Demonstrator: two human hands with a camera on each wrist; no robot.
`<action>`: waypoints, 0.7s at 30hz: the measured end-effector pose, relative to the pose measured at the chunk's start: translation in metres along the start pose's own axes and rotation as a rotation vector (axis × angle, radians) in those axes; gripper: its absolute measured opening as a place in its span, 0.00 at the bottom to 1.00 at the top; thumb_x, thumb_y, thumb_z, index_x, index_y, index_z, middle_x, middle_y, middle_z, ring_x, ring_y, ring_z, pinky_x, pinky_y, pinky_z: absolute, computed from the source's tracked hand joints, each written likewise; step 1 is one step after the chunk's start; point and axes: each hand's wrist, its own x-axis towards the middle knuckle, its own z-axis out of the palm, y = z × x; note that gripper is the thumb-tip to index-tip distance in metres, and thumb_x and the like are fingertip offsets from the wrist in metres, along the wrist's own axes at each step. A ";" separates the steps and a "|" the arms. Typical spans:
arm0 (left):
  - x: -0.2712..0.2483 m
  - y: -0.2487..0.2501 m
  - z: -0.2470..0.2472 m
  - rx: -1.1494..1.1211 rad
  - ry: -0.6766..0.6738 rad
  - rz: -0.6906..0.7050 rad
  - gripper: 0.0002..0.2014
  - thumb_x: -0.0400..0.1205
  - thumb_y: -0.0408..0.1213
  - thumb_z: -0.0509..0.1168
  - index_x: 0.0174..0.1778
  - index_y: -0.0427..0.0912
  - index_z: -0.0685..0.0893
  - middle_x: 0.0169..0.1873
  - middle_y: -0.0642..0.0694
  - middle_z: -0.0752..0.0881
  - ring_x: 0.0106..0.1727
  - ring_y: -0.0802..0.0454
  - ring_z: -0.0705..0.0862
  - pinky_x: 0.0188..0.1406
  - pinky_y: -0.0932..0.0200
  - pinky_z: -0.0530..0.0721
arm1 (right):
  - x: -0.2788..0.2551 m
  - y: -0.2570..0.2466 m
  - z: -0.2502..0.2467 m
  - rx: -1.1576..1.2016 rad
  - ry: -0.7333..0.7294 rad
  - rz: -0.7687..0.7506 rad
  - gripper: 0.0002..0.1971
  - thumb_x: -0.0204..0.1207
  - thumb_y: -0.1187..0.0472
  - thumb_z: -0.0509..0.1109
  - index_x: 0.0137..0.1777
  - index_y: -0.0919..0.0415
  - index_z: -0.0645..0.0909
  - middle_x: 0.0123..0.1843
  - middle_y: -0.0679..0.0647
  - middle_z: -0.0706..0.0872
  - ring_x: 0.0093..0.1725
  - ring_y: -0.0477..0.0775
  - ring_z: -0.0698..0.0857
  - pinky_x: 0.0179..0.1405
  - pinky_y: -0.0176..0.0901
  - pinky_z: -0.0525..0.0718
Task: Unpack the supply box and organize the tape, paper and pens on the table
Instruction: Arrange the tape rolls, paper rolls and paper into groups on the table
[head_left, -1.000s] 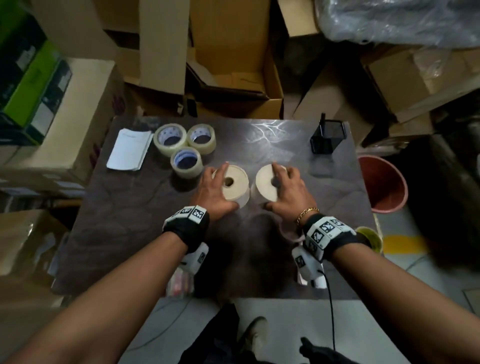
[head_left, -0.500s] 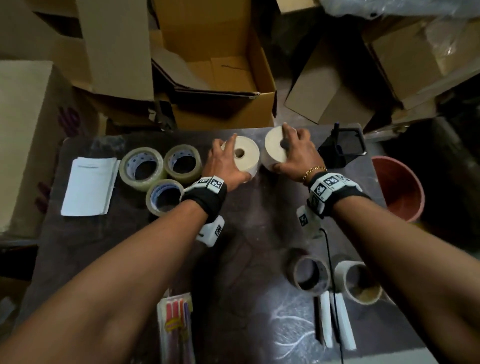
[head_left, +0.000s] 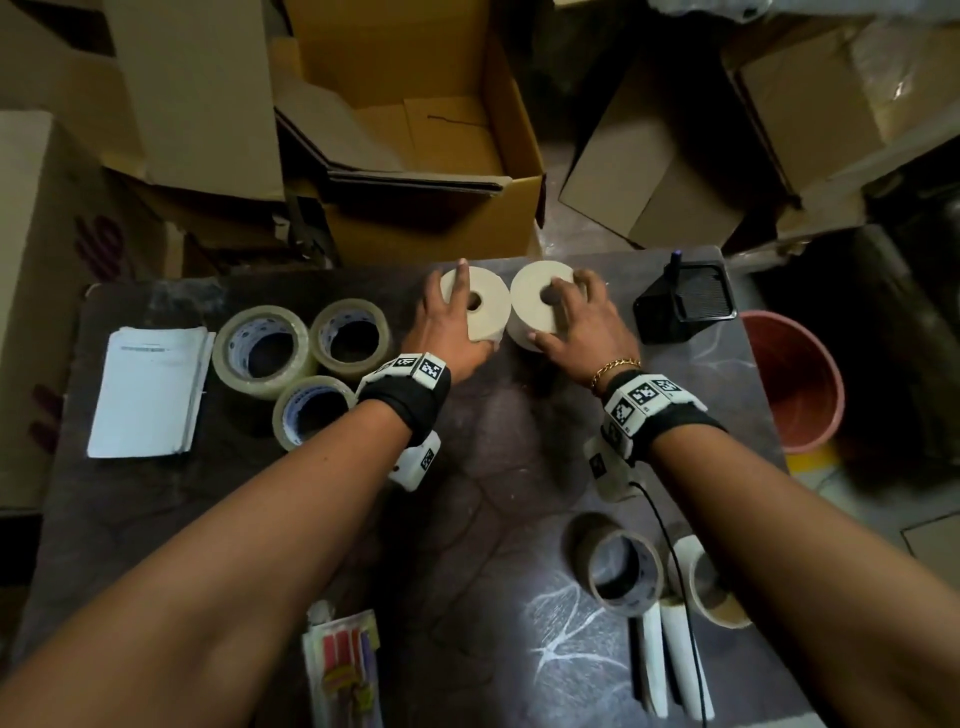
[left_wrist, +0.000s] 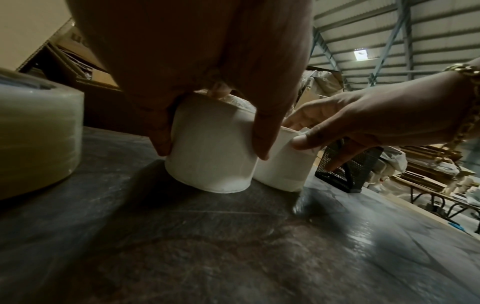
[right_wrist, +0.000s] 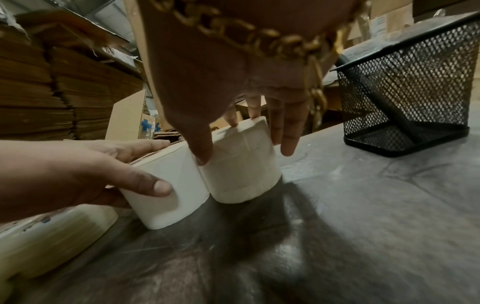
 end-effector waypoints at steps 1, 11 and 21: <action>0.001 0.000 -0.001 -0.005 -0.006 0.003 0.54 0.72 0.51 0.74 0.84 0.54 0.42 0.82 0.43 0.46 0.81 0.34 0.56 0.76 0.36 0.70 | -0.002 0.000 0.001 0.003 0.005 0.004 0.30 0.70 0.42 0.75 0.70 0.42 0.68 0.82 0.51 0.57 0.76 0.65 0.70 0.66 0.66 0.80; -0.018 -0.005 -0.002 0.143 -0.062 -0.036 0.52 0.75 0.50 0.72 0.84 0.58 0.40 0.84 0.43 0.32 0.83 0.31 0.54 0.75 0.35 0.70 | -0.025 0.011 -0.015 -0.087 -0.115 -0.016 0.45 0.69 0.34 0.71 0.82 0.45 0.54 0.86 0.53 0.50 0.81 0.66 0.62 0.72 0.69 0.73; -0.185 -0.023 0.001 0.063 0.040 -0.101 0.31 0.77 0.53 0.69 0.76 0.49 0.72 0.81 0.42 0.61 0.81 0.40 0.61 0.79 0.45 0.65 | -0.168 -0.003 0.001 0.091 -0.105 -0.296 0.33 0.75 0.46 0.69 0.78 0.51 0.66 0.75 0.54 0.70 0.72 0.58 0.74 0.71 0.52 0.76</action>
